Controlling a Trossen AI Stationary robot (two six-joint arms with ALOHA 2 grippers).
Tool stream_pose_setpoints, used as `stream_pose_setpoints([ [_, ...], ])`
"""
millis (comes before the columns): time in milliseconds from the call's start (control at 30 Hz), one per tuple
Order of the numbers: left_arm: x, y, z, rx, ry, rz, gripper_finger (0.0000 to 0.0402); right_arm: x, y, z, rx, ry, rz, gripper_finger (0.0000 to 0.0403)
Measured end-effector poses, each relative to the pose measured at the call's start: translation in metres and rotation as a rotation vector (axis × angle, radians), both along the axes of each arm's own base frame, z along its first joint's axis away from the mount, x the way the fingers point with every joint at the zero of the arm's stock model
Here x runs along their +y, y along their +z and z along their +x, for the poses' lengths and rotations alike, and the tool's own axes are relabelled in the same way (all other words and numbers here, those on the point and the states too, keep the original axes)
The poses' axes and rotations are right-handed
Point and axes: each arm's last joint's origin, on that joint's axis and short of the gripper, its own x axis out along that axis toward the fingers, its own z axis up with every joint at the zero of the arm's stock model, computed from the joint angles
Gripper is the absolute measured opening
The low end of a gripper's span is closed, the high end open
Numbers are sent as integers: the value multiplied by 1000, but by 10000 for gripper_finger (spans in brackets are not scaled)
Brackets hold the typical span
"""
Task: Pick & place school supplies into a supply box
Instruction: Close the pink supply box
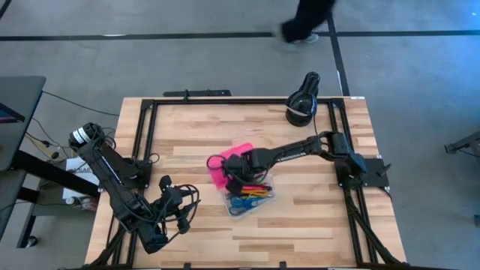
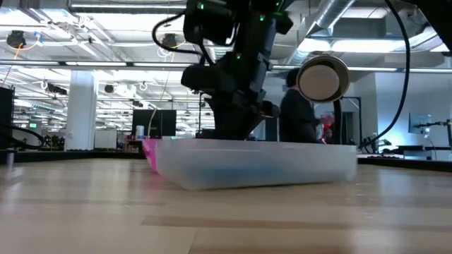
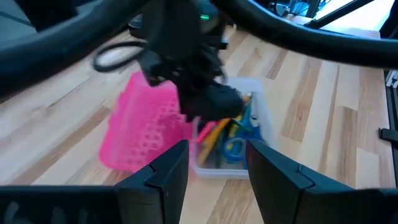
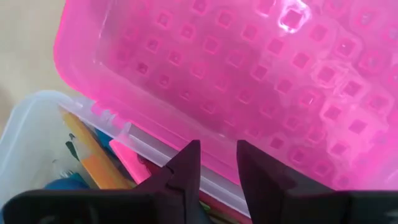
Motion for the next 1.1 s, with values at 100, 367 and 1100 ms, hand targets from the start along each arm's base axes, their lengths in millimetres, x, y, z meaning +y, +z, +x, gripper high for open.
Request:
stream_pose_setpoints([
  [100, 0, 0, 0, 3, -4, 7, 153, 17, 0, -2, 2, 77, -2, 98],
  [367, 0, 0, 0, 4, -5, 8, 153, 54, 0, -8, 5, 239, -8, 98],
  [1100, 9, -1, 9, 77, -22, 83, 154, 92, 69, -10, -69, 115, -130, 98],
])
